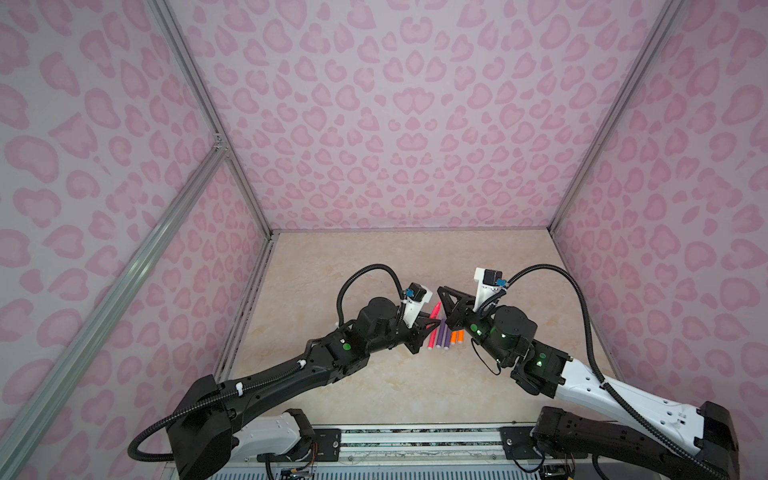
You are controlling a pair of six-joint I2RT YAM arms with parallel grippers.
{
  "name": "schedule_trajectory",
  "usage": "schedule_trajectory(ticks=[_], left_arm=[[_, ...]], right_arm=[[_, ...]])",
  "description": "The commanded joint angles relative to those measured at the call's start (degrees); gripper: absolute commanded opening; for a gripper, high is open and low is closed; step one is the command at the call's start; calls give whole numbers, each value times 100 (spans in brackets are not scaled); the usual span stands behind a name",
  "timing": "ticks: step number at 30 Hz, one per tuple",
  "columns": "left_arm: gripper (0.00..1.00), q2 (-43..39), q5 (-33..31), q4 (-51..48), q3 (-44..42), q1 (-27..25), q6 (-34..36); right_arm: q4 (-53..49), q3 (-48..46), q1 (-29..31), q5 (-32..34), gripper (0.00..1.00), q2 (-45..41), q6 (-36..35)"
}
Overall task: Insert the pens into the pen caps
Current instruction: 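Press the clear cap down onto the pink marker tip with the right gripper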
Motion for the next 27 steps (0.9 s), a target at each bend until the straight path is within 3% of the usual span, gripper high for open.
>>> schedule_trajectory(ticks=[1, 8, 13, 19, 23, 27], left_arm=[[4, -48, -73, 218, 30, 56, -293], [3, -83, -107, 141, 64, 114, -473], [3, -161, -198, 104, 64, 127, -578], [3, -189, -487, -81, 81, 170, -664], [3, -137, -260, -66, 90, 248, -789], [3, -188, -206, -32, 44, 290, -812]], right_arm=[[227, -59, 136, 152, 0, 95, -4], [291, 71, 384, 413, 0, 534, -66], [249, 129, 753, 1179, 0, 690, -171], [650, -52, 821, 999, 0, 929, -61], [1478, -375, 827, 628, 0, 1015, -137], [1621, -421, 825, 394, 0, 1013, -131]])
